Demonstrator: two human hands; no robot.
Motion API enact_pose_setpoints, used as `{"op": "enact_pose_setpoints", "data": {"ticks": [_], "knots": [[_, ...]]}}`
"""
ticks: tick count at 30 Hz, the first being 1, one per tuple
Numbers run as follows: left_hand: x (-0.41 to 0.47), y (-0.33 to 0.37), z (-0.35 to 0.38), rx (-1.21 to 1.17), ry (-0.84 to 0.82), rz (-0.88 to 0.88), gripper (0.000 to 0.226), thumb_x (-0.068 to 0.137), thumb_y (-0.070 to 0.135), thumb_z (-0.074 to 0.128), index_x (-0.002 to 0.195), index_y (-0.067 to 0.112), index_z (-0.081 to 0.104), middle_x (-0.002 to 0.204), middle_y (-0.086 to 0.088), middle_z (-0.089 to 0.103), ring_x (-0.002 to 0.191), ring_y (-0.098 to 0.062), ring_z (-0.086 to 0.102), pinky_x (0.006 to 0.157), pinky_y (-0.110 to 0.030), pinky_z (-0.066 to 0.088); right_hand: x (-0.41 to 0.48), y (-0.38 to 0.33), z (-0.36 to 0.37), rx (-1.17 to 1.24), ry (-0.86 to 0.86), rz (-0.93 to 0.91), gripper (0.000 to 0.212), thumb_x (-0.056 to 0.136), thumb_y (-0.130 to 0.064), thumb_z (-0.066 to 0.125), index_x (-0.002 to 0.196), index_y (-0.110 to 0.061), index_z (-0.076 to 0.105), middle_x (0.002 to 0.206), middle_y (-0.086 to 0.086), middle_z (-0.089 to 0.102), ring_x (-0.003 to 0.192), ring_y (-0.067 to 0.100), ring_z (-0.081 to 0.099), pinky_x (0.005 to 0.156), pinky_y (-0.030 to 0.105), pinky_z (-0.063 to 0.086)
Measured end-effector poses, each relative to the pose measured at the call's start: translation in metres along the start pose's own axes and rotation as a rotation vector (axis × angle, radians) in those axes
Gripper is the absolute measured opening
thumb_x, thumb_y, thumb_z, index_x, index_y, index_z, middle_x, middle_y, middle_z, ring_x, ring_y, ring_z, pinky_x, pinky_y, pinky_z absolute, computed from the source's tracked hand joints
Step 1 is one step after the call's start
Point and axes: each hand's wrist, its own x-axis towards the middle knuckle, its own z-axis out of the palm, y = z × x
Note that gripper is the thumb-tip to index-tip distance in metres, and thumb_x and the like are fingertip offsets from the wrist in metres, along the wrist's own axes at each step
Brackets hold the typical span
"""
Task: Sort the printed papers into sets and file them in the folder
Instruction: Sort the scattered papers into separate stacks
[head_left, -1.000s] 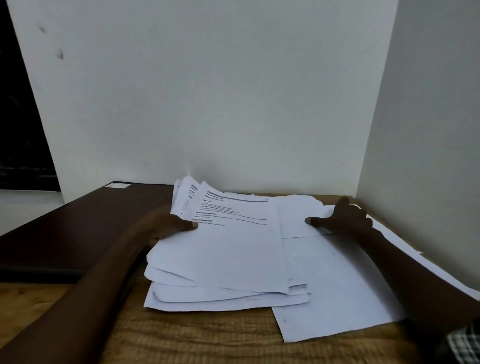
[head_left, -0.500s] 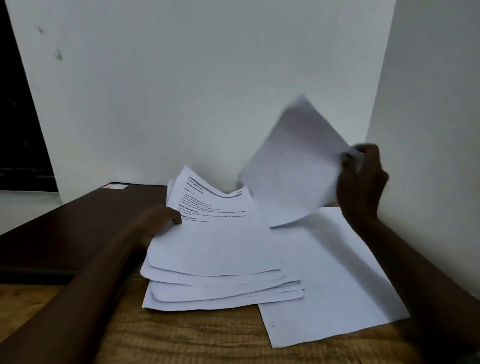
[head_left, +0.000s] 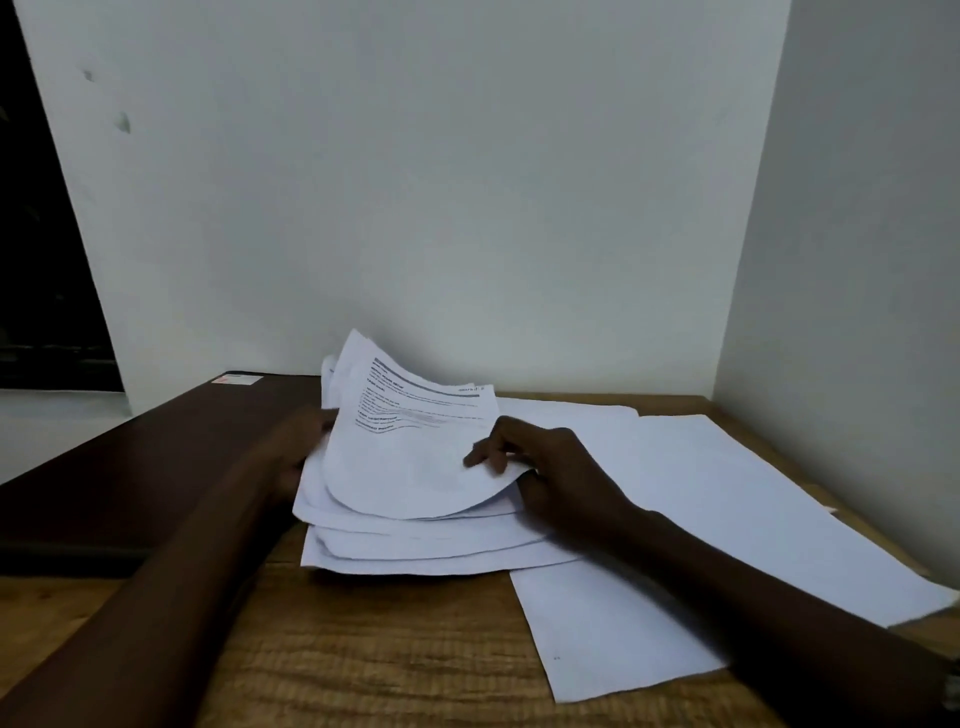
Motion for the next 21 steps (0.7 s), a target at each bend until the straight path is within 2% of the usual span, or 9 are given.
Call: {"op": "enact_pose_setpoints", "data": {"ticks": [1,2,4,6,9,11,13,17,21], "knots": [[0.005,-0.003,-0.001,-0.131,0.022,0.047,0.064,0.065,0.04,0.087,0.114,0.01,0.059,0.128,-0.015,0.061,0.111,-0.021,0.063,0.086,-0.037,0.045,0.001,0.001,-0.003,0.095,-0.029,0.066,0.038,0.055,0.013,0.032,0.082,-0.008,0.049,0.102,-0.004,0.072,0.107,0.006,0.064,0.091,0.027,0.049],[0.005,-0.005,-0.002,-0.228,0.042,0.082,0.052,0.084,0.033,0.073,0.128,0.012,0.056,0.14,-0.011,0.052,0.121,-0.021,0.057,0.093,-0.037,0.044,0.0,0.003,-0.005,0.108,-0.053,0.095,0.039,0.054,0.011,0.032,0.083,-0.007,0.05,0.102,-0.004,0.072,0.107,0.007,0.064,0.091,0.027,0.049],[0.008,-0.009,-0.002,-0.229,0.031,0.038,0.027,0.1,0.016,0.046,0.11,0.016,0.071,0.129,-0.002,0.062,0.099,-0.01,0.069,0.091,-0.029,0.047,-0.003,0.003,-0.005,0.119,-0.138,0.135,0.039,0.055,0.009,0.037,0.087,-0.008,0.051,0.106,-0.006,0.071,0.109,0.007,0.062,0.093,0.028,0.048],[0.011,-0.01,-0.003,-0.046,0.054,0.002,0.023,0.096,0.002,0.051,0.097,0.008,0.073,0.117,-0.01,0.069,0.088,-0.018,0.07,0.088,-0.031,0.05,-0.001,0.007,-0.006,0.109,-0.284,0.237,0.032,0.069,0.0,0.059,0.096,-0.017,0.057,0.112,-0.013,0.068,0.114,0.002,0.059,0.1,0.032,0.046],[0.031,-0.013,-0.022,0.161,0.141,-0.033,0.029,0.087,-0.008,0.06,0.116,-0.009,0.059,0.117,-0.022,0.064,0.1,-0.035,0.063,0.098,-0.045,0.047,0.004,0.009,-0.021,0.176,-0.301,0.497,0.057,0.065,-0.063,0.076,0.113,-0.037,0.059,0.122,-0.024,0.06,0.119,-0.008,0.051,0.106,0.028,0.039],[0.028,-0.008,-0.019,0.26,0.181,-0.042,0.024,0.078,-0.007,0.064,0.102,-0.006,0.061,0.106,-0.024,0.064,0.093,-0.035,0.062,0.088,-0.042,0.051,0.004,0.019,-0.038,0.046,-0.073,0.646,0.07,0.065,-0.071,0.07,0.124,-0.036,0.053,0.128,-0.021,0.055,0.122,-0.001,0.049,0.102,0.027,0.039],[0.026,-0.009,-0.013,0.346,0.247,-0.06,0.015,0.084,-0.011,0.056,0.073,-0.001,0.054,0.077,-0.017,0.054,0.069,-0.025,0.049,0.063,-0.028,0.041,-0.002,0.038,-0.054,-0.287,0.064,0.81,0.081,0.072,-0.068,0.067,0.135,-0.024,0.043,0.134,-0.006,0.052,0.126,0.017,0.047,0.1,0.036,0.039],[0.033,-0.014,-0.004,0.504,0.324,-0.08,0.028,0.087,-0.008,0.053,0.064,0.005,0.044,0.07,-0.011,0.042,0.062,-0.018,0.037,0.057,-0.028,0.029,-0.013,0.064,-0.07,-0.439,0.005,1.123,0.102,0.071,-0.081,0.053,0.14,-0.01,0.028,0.134,0.011,0.052,0.129,0.032,0.044,0.101,0.044,0.034],[0.035,-0.011,0.002,0.594,0.344,-0.106,0.033,0.089,-0.007,0.052,0.062,0.006,0.039,0.068,-0.008,0.038,0.06,-0.016,0.033,0.051,-0.022,0.026,-0.008,0.064,-0.065,-0.588,-0.059,1.099,0.108,0.067,-0.085,0.053,0.136,-0.005,0.031,0.132,0.015,0.051,0.128,0.034,0.04,0.098,0.044,0.032]]}}
